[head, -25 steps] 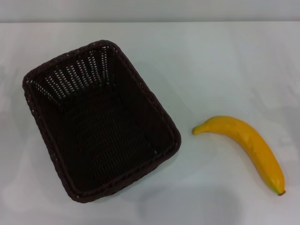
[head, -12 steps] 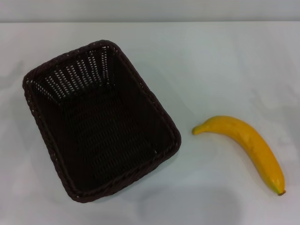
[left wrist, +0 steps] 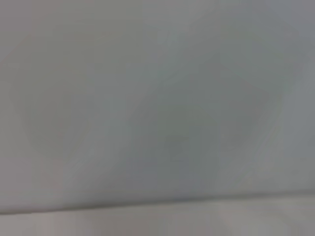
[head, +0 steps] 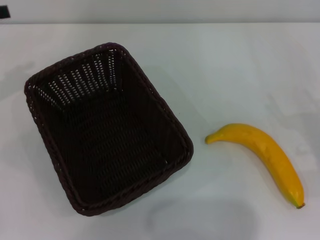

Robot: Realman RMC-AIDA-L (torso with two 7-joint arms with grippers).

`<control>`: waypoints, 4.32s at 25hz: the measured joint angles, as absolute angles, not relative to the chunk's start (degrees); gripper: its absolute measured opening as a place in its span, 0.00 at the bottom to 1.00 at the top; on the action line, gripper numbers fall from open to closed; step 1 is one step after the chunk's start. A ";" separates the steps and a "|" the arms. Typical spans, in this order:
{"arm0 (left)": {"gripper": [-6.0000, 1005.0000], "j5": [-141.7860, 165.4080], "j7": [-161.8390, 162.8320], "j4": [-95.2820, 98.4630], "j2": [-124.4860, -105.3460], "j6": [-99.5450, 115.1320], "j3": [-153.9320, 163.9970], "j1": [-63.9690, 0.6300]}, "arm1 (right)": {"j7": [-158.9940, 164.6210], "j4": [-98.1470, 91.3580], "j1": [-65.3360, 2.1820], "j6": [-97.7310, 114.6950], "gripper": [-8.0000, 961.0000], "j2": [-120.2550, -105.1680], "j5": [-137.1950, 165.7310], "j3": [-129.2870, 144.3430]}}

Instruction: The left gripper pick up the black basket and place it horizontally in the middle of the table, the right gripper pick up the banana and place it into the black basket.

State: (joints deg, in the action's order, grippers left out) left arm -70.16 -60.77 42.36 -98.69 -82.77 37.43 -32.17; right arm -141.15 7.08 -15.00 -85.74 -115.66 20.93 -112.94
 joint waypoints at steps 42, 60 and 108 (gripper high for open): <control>0.85 -28.87 -63.16 44.78 -105.26 -84.53 45.12 -51.65 | -139.84 6.99 -15.14 -85.69 0.89 -115.49 21.44 -112.77; 0.81 -26.63 -67.22 40.96 -109.34 -76.27 46.47 -51.63 | -139.28 6.99 -15.34 -85.69 0.89 -115.55 21.44 -112.50; 0.20 -47.95 -65.78 38.15 -104.72 -81.20 30.76 -43.34 | -138.83 7.20 -15.12 -83.11 0.89 -115.09 20.93 -113.03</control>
